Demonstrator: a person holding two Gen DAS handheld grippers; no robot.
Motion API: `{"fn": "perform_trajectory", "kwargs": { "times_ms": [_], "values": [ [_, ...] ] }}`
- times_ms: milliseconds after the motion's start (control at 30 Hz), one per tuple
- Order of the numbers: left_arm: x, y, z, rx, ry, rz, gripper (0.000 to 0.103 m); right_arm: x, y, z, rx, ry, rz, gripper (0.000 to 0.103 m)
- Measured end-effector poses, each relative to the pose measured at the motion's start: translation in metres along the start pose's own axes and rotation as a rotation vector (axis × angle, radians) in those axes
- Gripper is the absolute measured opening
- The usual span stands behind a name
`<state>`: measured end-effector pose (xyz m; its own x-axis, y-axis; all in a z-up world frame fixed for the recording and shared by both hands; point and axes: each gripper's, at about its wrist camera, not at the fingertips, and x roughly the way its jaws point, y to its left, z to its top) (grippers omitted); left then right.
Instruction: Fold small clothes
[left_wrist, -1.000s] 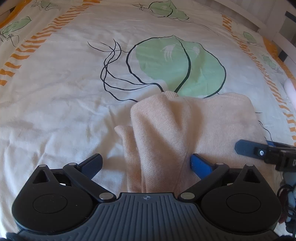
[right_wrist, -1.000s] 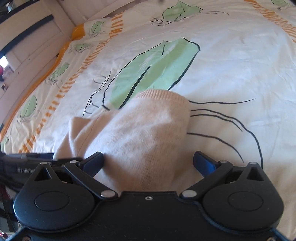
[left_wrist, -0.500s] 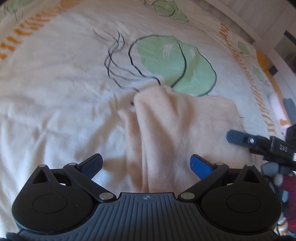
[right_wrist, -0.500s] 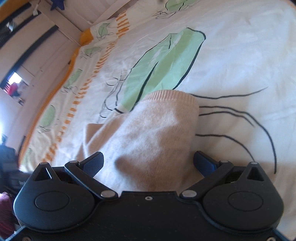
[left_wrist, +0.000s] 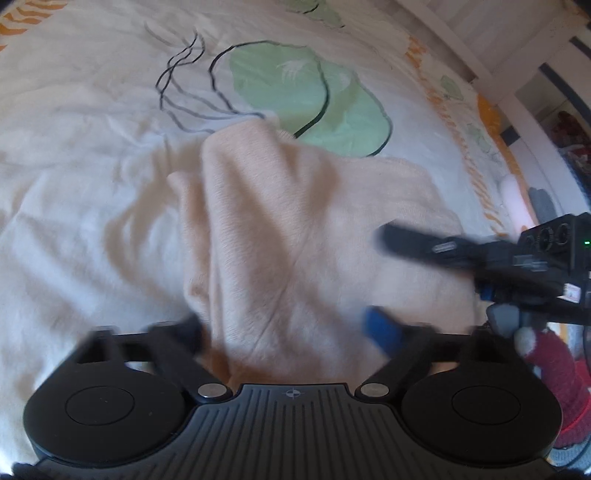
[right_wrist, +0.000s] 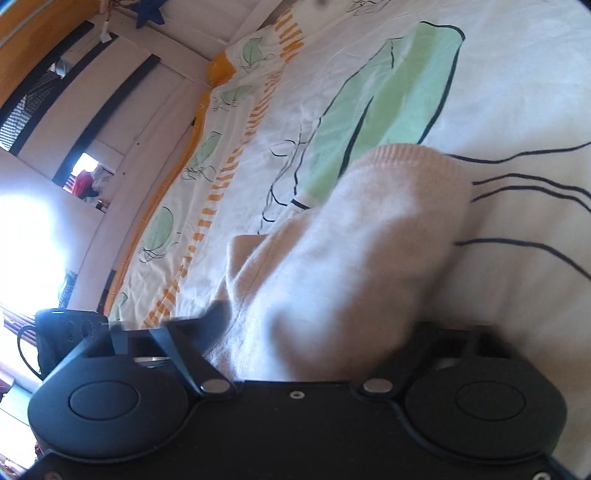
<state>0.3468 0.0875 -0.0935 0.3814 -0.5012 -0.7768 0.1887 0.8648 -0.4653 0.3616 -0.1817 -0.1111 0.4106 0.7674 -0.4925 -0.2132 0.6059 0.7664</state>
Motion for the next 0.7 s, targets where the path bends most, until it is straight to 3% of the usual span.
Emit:
{"fn": "perform_trajectory", "kwargs": {
  "times_ms": [133, 400, 567, 633, 700],
  "values": [
    [-0.008, -0.004, -0.005, -0.027, 0.002, -0.036, 0.036, -0.014, 0.011, -0.005, -0.014, -0.012, -0.062, 0.048],
    [-0.032, -0.049, -0.036, -0.013, -0.014, -0.150, 0.034, -0.094, 0.058, -0.023, -0.121, -0.032, -0.136, 0.045],
    [-0.047, -0.082, -0.068, 0.011, -0.030, -0.221, 0.033, -0.144, 0.065, -0.042, -0.106, -0.020, -0.120, 0.045],
    [-0.049, -0.088, -0.082, 0.026, -0.025, -0.225, 0.033, -0.160, 0.062, -0.049, -0.085, -0.023, -0.106, 0.046],
    [-0.039, -0.089, -0.094, 0.049, -0.007, -0.163, 0.034, -0.167, 0.048, -0.054, -0.067, -0.058, -0.172, 0.050]
  ]
}}
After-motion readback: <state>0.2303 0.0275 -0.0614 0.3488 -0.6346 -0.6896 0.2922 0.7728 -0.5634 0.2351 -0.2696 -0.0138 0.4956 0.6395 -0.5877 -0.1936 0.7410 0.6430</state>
